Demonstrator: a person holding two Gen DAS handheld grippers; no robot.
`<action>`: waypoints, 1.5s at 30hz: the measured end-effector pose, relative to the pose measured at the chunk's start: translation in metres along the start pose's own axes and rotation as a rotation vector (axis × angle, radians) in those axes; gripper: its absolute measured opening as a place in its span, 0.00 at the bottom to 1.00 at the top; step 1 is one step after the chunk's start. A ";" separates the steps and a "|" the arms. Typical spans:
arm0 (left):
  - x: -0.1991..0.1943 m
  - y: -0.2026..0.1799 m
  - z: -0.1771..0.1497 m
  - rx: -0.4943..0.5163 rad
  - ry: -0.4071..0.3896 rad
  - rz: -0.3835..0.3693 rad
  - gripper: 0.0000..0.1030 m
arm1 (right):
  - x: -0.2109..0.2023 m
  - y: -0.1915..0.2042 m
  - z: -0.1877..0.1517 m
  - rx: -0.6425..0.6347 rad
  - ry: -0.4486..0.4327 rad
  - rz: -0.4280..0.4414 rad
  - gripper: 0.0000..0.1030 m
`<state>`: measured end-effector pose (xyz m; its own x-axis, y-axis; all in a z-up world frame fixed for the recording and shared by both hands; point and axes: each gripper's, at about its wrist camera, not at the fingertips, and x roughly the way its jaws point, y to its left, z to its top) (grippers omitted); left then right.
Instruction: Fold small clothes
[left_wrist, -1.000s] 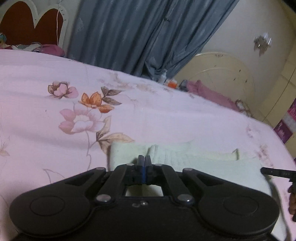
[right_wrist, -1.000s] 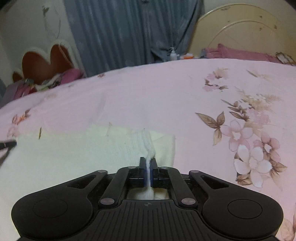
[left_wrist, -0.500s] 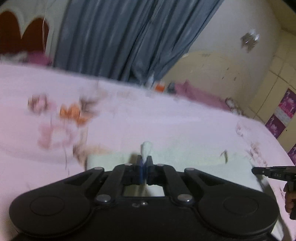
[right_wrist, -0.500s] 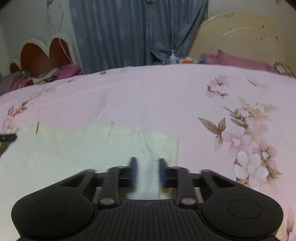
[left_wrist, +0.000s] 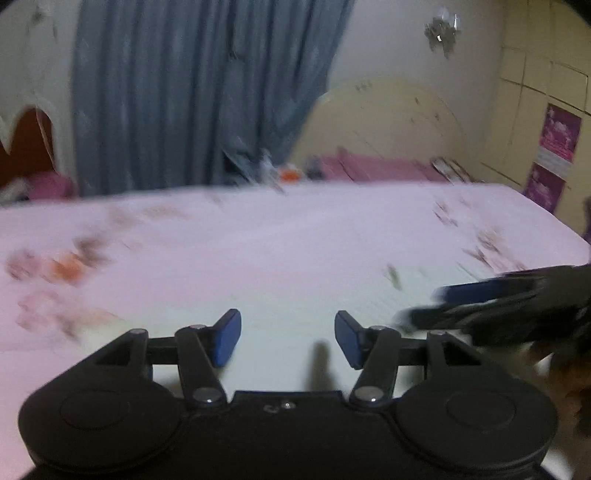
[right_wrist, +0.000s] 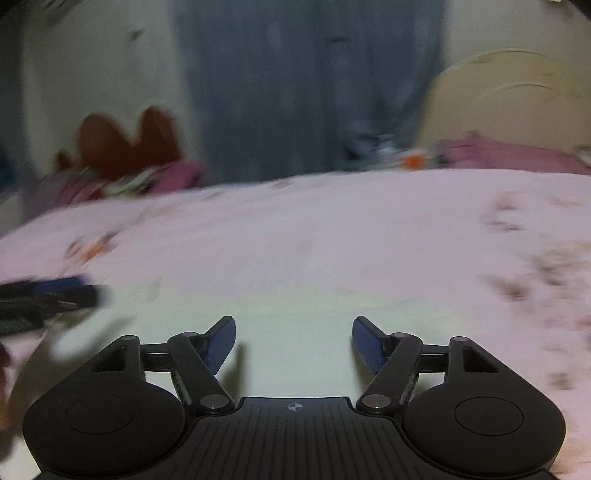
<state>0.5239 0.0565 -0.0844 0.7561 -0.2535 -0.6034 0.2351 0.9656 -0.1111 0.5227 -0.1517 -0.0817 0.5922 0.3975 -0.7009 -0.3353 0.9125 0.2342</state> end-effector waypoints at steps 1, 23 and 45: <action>0.005 0.001 -0.003 -0.013 0.017 -0.004 0.54 | 0.007 0.006 -0.003 -0.022 0.018 0.015 0.66; -0.019 -0.013 -0.026 -0.056 0.007 0.110 0.56 | -0.010 0.007 -0.028 -0.128 -0.022 -0.033 0.66; -0.067 -0.010 -0.045 -0.007 -0.016 0.151 0.57 | -0.062 -0.019 -0.043 -0.042 -0.030 -0.175 0.49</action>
<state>0.4431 0.0662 -0.0781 0.7919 -0.1063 -0.6013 0.1137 0.9932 -0.0258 0.4609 -0.1980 -0.0712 0.6656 0.2365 -0.7079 -0.2550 0.9634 0.0821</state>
